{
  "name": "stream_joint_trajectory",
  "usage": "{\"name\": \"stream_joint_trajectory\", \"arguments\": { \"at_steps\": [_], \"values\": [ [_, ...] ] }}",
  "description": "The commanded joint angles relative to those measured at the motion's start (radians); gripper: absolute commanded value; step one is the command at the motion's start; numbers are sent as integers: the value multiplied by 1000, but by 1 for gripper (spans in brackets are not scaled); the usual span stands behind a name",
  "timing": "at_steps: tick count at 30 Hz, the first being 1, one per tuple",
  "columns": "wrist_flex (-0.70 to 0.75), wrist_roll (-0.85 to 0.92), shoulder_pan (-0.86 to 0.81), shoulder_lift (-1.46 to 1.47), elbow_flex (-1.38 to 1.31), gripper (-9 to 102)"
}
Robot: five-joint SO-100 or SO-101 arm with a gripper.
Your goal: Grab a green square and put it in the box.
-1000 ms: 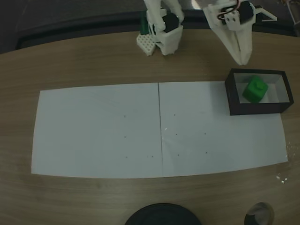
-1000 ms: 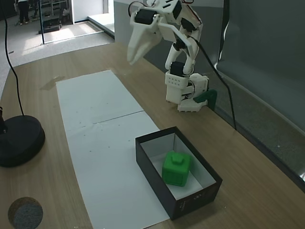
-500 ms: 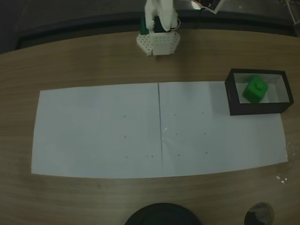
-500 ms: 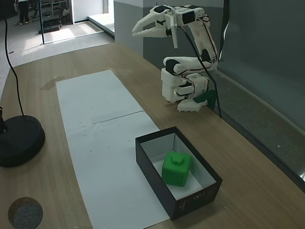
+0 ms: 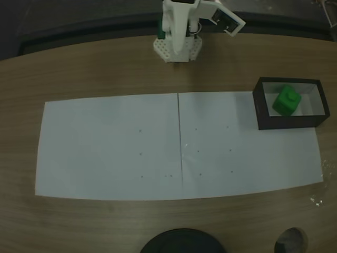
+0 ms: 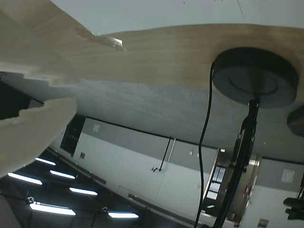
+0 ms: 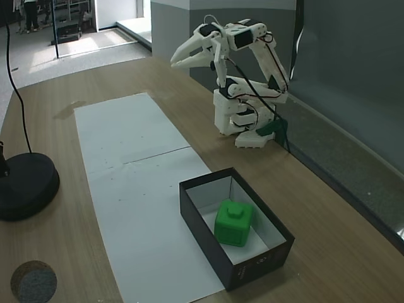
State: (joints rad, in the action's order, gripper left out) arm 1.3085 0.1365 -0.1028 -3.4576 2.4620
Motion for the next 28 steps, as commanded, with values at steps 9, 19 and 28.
{"name": "stream_joint_trajectory", "arguments": {
  "at_steps": [9, 19, 28],
  "values": [
    [-17, 0, 5, -15, 390, 0],
    [-41, -2, -2, -15, 515, 0],
    [-15, -150, -3, -15, 538, 0]
  ]
}}
